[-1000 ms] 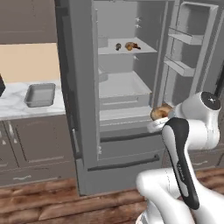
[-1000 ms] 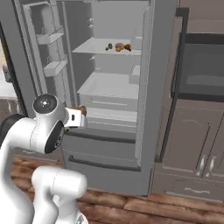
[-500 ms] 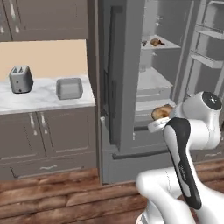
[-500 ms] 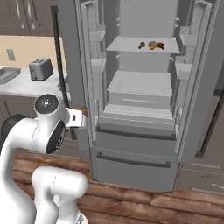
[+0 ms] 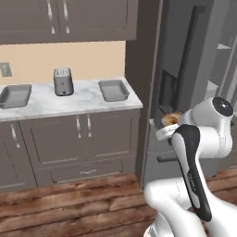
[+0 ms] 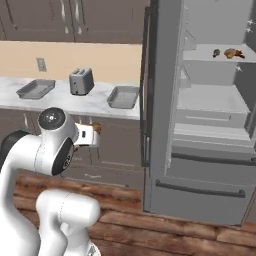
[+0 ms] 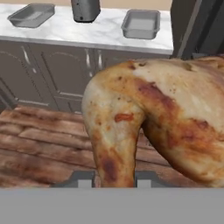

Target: Place one mushroom and one chicken drumstick in each tupperware on the nearby counter, to pack two identical lunches.

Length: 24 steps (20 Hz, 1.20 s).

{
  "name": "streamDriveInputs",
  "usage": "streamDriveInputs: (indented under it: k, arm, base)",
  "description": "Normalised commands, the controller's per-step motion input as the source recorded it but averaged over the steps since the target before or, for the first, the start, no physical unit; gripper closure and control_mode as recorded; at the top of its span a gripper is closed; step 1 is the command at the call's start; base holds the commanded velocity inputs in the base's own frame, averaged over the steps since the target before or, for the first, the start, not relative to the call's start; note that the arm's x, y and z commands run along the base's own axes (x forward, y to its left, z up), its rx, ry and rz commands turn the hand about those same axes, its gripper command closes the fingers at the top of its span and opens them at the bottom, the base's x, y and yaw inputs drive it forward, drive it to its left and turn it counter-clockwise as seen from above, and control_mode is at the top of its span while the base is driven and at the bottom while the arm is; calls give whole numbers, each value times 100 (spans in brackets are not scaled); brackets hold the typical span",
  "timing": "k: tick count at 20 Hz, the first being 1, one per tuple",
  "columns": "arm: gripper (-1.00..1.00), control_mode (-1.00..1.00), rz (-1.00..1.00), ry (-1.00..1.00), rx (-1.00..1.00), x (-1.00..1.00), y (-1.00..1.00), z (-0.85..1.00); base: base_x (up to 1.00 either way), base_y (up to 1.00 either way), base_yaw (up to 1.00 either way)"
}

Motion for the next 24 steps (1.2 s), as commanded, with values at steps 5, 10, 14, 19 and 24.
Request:
streamDriveInputs:
  k: [5, 10, 14, 19, 24]
  arm:
    - [100, 100, 0, 0, 0, 0, 0, 0]
    - [100, 100, 0, 0, 0, 0, 0, 0]
    - [100, 100, 0, 0, 0, 0, 0, 0]
    - [100, 100, 0, 0, 0, 0, 0, 0]
    - [100, 100, 0, 0, 0, 0, 0, 0]
  base:
    - [7, 79, -4]
    - [43, 18, 0]
    - [58, 21, -2]
    - [89, 2, -5]
    - [91, 0, -8]
